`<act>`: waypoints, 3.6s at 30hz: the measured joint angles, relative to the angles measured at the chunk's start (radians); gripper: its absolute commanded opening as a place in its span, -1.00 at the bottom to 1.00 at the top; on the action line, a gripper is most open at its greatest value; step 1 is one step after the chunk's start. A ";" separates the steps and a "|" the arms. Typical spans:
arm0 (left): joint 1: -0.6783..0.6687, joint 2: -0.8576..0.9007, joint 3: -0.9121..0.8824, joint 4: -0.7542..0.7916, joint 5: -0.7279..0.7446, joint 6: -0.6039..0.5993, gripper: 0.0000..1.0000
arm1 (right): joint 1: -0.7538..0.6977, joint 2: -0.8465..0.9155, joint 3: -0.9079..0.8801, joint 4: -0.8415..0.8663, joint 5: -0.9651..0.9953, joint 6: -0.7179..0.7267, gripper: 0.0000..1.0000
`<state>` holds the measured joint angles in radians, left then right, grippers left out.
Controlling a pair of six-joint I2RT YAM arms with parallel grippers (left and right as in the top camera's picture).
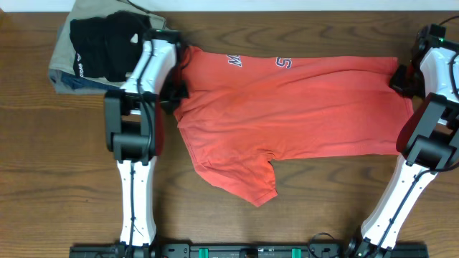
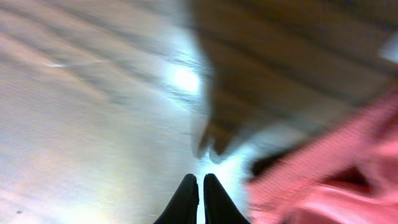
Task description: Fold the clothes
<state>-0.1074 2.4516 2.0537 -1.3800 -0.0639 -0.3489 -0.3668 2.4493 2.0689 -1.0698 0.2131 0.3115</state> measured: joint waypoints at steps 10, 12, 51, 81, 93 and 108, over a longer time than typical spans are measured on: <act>-0.001 -0.254 -0.002 -0.041 0.006 -0.017 0.77 | 0.000 -0.080 0.006 -0.086 -0.062 0.079 0.99; -0.004 -0.343 0.002 -0.072 0.031 -0.018 0.79 | 0.000 -0.147 0.006 -0.124 -0.111 0.101 0.99; -0.171 -0.928 -0.618 0.029 0.211 -0.070 0.96 | 0.018 -0.887 -0.769 -0.010 -0.315 0.245 0.98; -0.565 -0.888 -1.157 0.673 0.391 -0.462 0.95 | 0.018 -0.904 -0.868 0.008 -0.314 0.233 0.98; -0.677 -0.808 -1.159 0.703 0.379 -0.639 0.94 | 0.018 -0.904 -0.868 0.005 -0.306 0.233 0.99; -0.689 -0.735 -1.155 0.720 0.342 -0.729 -0.16 | 0.017 -0.904 -0.868 -0.002 -0.216 0.295 0.99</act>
<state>-0.7959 1.7161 0.8986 -0.6598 0.2783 -1.0779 -0.3496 1.5452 1.2011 -1.0721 -0.0032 0.6064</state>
